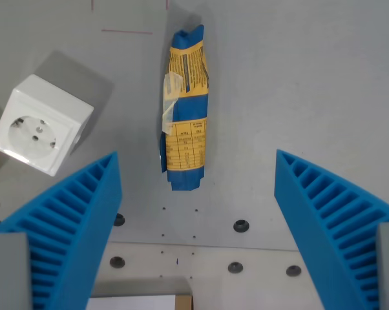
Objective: Pick up the blue bag
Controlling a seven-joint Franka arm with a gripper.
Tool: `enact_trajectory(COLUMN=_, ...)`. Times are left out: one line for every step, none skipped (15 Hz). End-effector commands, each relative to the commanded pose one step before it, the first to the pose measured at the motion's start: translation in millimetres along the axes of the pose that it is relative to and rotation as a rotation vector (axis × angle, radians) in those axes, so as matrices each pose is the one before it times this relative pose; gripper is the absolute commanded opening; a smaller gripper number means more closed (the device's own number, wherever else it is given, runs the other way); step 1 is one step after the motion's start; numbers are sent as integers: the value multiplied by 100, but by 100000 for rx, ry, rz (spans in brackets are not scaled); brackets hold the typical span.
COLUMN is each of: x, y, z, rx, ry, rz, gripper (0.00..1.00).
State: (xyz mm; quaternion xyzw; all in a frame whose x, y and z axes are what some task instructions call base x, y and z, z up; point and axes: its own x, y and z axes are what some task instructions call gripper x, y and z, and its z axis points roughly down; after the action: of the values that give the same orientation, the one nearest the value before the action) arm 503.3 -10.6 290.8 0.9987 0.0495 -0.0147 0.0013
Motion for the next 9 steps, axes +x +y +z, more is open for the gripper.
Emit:
enact_trajectory(x=-861, y=163, z=1905, rx=299, ry=10972, rz=1929, gripper=100)
enact_trajectory(x=-232, y=33, z=500, rx=150, ry=565, rz=198, gripper=100)
enact_trajectory(x=-240, y=31, z=500, rx=155, ry=630, rz=203, gripper=100)
enact_trajectory(x=-235, y=28, z=500, rx=157, ry=457, rz=202, gripper=100)
enact_trajectory(x=-223, y=25, z=500, rx=186, ry=167, rz=167, gripper=100)
enact_trajectory(x=-195, y=25, z=500, rx=189, ry=132, rz=180, gripper=100)
enact_trajectory(x=-167, y=28, z=500, rx=185, ry=171, rz=156, gripper=100)
enact_trajectory(x=-136, y=31, z=500, rx=210, ry=-116, rz=178, gripper=100)
enact_trajectory(x=-112, y=33, z=500, rx=219, ry=-107, rz=198, gripper=100)
